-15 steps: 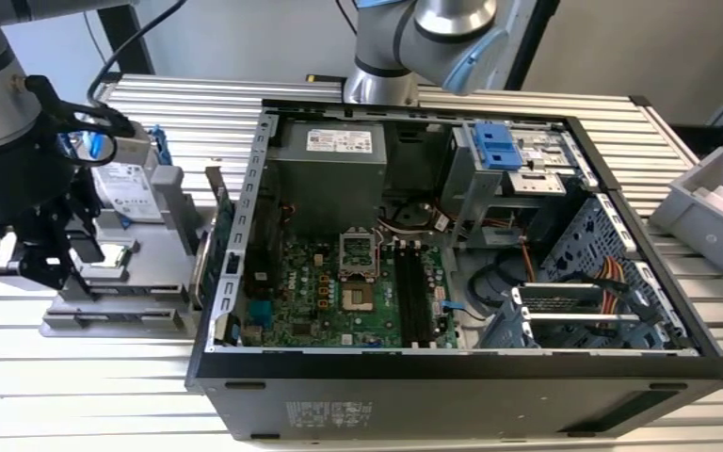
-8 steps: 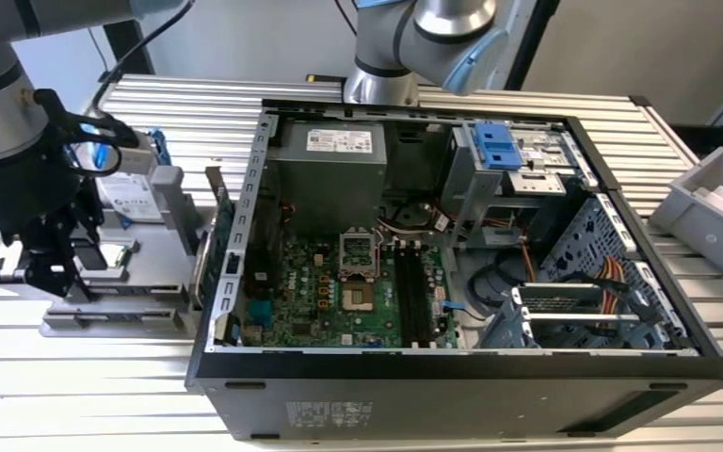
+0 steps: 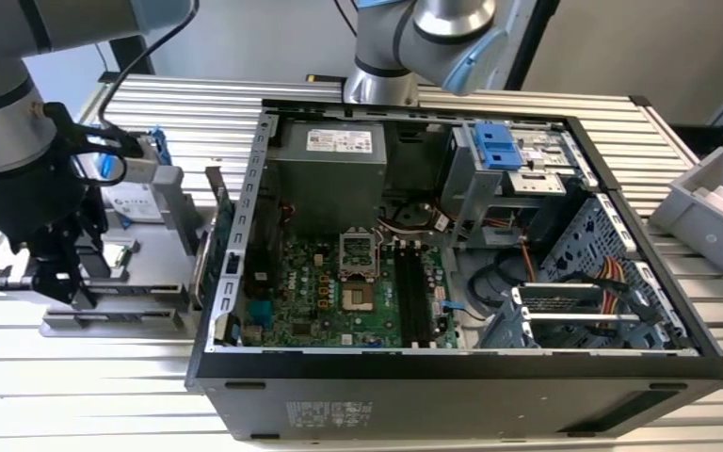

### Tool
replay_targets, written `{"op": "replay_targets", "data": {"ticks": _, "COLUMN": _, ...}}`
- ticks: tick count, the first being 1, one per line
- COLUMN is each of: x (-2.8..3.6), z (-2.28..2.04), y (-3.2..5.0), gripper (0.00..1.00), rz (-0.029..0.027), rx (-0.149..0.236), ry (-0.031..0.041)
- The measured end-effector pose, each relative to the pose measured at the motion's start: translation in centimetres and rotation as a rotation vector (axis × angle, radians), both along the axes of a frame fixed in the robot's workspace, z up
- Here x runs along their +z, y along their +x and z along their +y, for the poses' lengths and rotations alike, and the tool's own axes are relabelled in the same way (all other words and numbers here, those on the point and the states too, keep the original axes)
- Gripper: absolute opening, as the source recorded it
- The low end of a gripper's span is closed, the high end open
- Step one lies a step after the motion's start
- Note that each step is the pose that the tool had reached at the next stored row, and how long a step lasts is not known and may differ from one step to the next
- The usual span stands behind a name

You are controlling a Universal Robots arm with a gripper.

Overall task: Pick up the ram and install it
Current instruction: 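Pick up the ram and move it above insertion slot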

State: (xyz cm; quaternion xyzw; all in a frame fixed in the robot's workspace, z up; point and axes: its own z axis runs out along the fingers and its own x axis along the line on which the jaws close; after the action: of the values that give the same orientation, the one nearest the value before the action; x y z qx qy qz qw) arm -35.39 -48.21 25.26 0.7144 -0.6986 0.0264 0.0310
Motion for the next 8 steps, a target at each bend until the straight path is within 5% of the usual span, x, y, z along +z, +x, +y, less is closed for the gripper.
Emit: {"op": "replay_targets", "data": {"ticks": 8, "x": -1.33, "z": 0.71, "y": 0.00, "gripper": 1.00, "rz": 0.0000, "rx": -0.001, "ry": -0.0051}}
